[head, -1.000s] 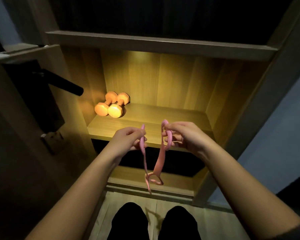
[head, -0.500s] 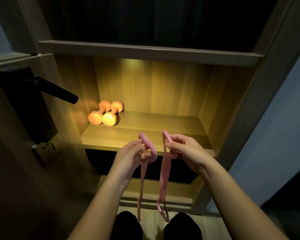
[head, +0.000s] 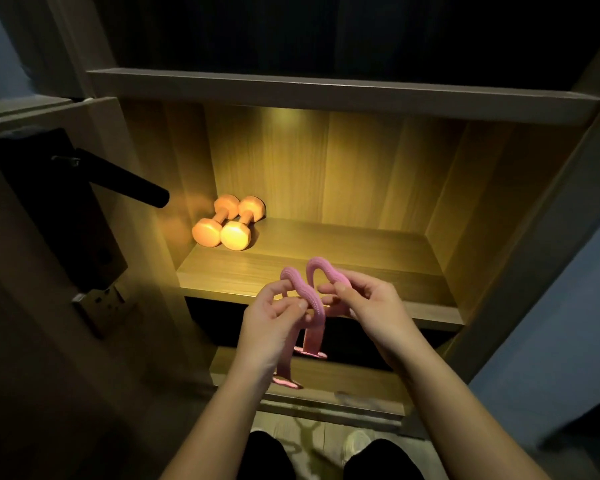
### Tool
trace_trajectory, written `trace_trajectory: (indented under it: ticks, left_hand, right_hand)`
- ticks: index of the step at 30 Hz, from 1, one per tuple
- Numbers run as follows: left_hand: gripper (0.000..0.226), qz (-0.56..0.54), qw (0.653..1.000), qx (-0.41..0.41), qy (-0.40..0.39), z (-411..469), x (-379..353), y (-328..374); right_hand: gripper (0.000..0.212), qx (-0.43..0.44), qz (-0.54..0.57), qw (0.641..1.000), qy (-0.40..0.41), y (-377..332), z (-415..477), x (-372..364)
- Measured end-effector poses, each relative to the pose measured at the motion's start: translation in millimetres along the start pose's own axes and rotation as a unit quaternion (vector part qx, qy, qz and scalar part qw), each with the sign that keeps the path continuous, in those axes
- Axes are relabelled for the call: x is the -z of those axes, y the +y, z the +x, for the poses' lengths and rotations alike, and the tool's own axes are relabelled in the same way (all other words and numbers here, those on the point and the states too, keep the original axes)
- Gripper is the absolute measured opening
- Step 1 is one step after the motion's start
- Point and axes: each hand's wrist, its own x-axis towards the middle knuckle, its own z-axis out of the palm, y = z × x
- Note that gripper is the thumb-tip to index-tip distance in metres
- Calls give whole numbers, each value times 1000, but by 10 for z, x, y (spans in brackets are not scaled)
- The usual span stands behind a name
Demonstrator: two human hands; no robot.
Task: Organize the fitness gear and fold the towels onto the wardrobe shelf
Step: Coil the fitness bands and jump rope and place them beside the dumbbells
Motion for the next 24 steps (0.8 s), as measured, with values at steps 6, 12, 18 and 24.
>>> trace_trajectory:
  ticks: [6,12,18,24]
  left_hand:
    - [15,117,990,-60,55,-30,-11,-51]
    - [58,259,959,-67,90,-35,129,-68]
    - [24,226,972,-60,23,-51,156,-31]
    - [24,218,974,-54,-9,-122,120,-8]
  right_hand:
    - [24,46,-46,998,-26,80,-72,-128]
    - [23,-7,2,998,-62,76,-159,-39]
    - [35,-35,63,994,-87,103,-222,-35]
    - [25,4,2,998,-57,147,-306,34]
